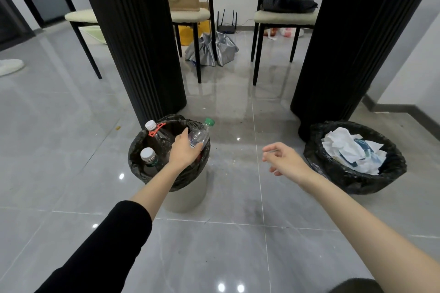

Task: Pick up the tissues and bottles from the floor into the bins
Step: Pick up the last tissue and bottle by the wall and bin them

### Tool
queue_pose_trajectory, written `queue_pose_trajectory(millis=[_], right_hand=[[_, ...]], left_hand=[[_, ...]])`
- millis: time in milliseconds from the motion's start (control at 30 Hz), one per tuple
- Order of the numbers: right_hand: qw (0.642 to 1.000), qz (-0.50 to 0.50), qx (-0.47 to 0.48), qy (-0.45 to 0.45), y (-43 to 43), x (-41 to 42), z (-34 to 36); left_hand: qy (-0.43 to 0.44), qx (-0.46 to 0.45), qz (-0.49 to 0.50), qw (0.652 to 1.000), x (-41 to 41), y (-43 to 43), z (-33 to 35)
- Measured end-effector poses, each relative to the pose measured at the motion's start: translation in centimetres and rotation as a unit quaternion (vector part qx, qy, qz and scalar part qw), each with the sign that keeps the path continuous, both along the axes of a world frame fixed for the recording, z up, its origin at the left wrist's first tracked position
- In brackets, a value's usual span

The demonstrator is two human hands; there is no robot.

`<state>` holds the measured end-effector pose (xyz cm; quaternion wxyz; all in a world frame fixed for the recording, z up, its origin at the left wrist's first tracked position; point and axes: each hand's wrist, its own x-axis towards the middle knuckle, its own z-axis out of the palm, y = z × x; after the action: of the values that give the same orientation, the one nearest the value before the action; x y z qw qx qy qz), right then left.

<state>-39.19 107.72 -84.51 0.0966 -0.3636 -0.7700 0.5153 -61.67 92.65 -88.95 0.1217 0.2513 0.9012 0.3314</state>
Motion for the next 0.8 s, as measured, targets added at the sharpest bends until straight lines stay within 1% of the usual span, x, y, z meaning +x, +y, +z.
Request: queue_pose_trajectory(millis=[100, 200, 333, 400, 600, 700, 800], right_hand=[[1.0, -0.009, 0.014, 0.011, 0.4, 0.1, 0.8], [0.999, -0.015, 0.039, 0.032, 0.7, 0.5, 2.3], [0.994, -0.036, 0.085, 0.065, 1.3, 1.7, 5.4], [0.991, -0.046, 0.093, 0.081, 1.7, 2.5, 7.1], [0.981, -0.082, 0.127, 0.119, 2.5, 5.0, 12.1], [0.976, -0.091, 0.139, 0.14, 3.0, 5.8, 14.5], [0.969, -0.1, 0.152, 0.165, 3.8, 6.3, 17.0]], left_hand=[[0.015, 0.031, -0.027, 0.999, 1.0, 1.1, 2.0], [0.049, 0.057, -0.063, 0.995, 2.0, 2.4, 4.6], [0.084, 0.089, -0.112, 0.986, 3.6, 4.4, 8.9], [0.095, 0.109, -0.125, 0.982, 4.5, 5.3, 11.3], [0.135, 0.178, -0.173, 0.959, 6.6, 7.7, 18.7], [0.142, 0.211, -0.193, 0.948, 7.9, 8.9, 22.1], [0.143, 0.262, -0.222, 0.928, 9.4, 9.9, 25.3]])
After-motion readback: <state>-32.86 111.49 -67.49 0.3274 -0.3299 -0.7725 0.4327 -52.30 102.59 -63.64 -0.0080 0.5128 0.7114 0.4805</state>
